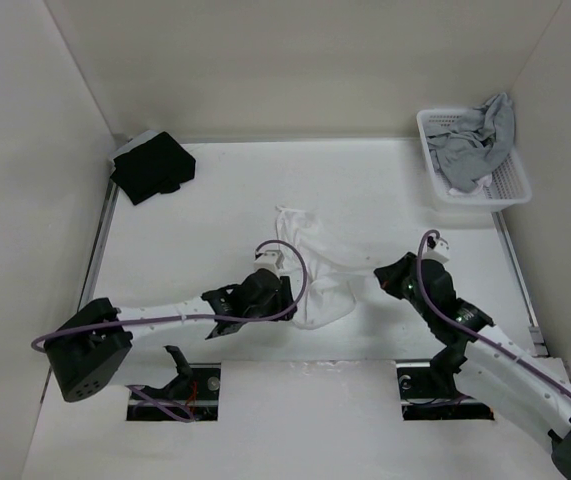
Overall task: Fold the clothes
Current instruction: Flatten the tank top out, then fold the tank top
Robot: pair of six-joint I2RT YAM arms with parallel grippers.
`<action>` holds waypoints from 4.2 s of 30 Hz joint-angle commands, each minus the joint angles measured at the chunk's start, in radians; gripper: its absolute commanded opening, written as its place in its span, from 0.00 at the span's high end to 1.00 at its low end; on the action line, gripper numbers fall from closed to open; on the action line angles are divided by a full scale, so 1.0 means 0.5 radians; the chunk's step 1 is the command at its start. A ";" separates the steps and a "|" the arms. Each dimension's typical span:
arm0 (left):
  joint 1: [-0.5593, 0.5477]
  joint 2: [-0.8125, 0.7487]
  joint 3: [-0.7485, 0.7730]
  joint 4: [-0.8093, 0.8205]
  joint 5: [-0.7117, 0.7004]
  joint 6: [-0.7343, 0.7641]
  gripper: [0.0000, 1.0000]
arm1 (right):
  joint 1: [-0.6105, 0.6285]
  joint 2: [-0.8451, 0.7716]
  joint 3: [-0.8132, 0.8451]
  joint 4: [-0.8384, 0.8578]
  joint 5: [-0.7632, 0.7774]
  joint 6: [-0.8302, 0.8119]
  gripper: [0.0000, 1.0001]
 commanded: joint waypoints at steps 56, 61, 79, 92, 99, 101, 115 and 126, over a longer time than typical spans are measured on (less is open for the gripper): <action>1.204 -0.178 1.340 -0.037 -0.044 -0.102 0.97 | -0.038 0.707 1.773 0.179 -0.234 -0.620 1.00; 1.422 0.313 1.735 -0.018 0.177 -0.173 0.97 | -0.382 1.271 2.118 0.262 -0.633 -0.479 1.00; 1.395 -0.106 1.060 0.292 0.291 -0.203 0.96 | -0.395 0.926 1.486 0.439 -0.732 -0.332 1.00; 1.352 -0.410 -0.411 0.516 0.567 -0.375 0.96 | -0.070 0.539 -0.221 0.762 -0.616 0.156 1.00; 1.220 -0.753 -0.595 0.247 0.637 -0.421 0.96 | 0.240 0.070 -0.402 0.342 -0.426 0.420 1.00; 1.189 -0.961 -0.632 0.078 0.650 -0.458 0.96 | 0.329 -0.086 -0.408 0.180 -0.392 0.484 1.00; 1.462 -1.368 -0.236 -0.249 0.490 -0.501 0.95 | 0.226 0.004 0.125 -0.037 -0.299 0.181 1.00; 1.480 0.080 0.422 0.886 0.187 -0.541 0.95 | -0.652 1.050 0.763 0.614 -0.784 -0.141 1.00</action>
